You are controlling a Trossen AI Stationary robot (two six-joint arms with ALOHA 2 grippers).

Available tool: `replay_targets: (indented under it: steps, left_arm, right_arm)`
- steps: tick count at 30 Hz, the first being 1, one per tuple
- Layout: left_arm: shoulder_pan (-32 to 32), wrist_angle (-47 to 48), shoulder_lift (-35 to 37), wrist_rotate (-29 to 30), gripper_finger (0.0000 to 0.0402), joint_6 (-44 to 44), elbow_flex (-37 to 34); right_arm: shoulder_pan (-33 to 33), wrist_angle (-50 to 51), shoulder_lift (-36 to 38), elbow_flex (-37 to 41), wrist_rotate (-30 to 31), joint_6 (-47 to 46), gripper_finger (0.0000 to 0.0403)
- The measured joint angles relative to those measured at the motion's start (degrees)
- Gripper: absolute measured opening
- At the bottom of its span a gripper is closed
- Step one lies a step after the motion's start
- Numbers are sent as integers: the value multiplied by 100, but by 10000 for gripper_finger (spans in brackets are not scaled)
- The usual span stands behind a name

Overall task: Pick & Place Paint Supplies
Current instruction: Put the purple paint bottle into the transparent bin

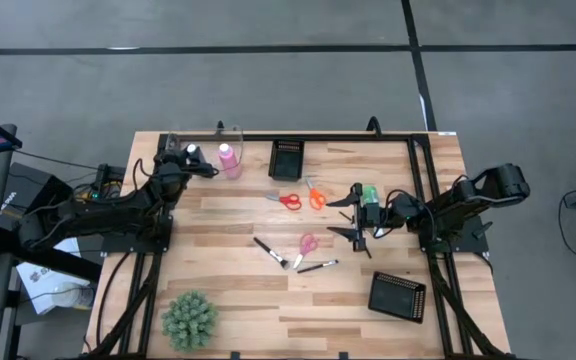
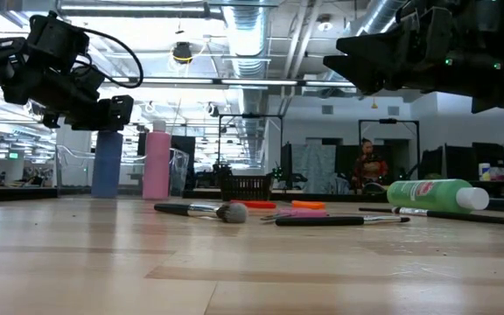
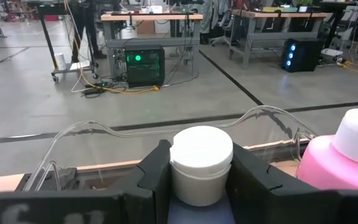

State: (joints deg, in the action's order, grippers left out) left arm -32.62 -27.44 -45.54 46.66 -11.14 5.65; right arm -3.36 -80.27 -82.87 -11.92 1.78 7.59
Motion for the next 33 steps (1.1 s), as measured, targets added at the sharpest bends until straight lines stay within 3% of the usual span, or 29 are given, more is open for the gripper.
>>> replay_targets:
  steps: [11,22,33]
  left_arm:
    - [2,-11,-5,0,115,7,-2]
    - [8,-200,-7,-5,181,218,-9]
    - [16,-371,15,-80,187,232,-9]
  right_arm:
    - [0,2,0,0,0,-5,285]
    - [4,11,0,0,2,9,285]
    - [11,57,0,0,2,28,285]
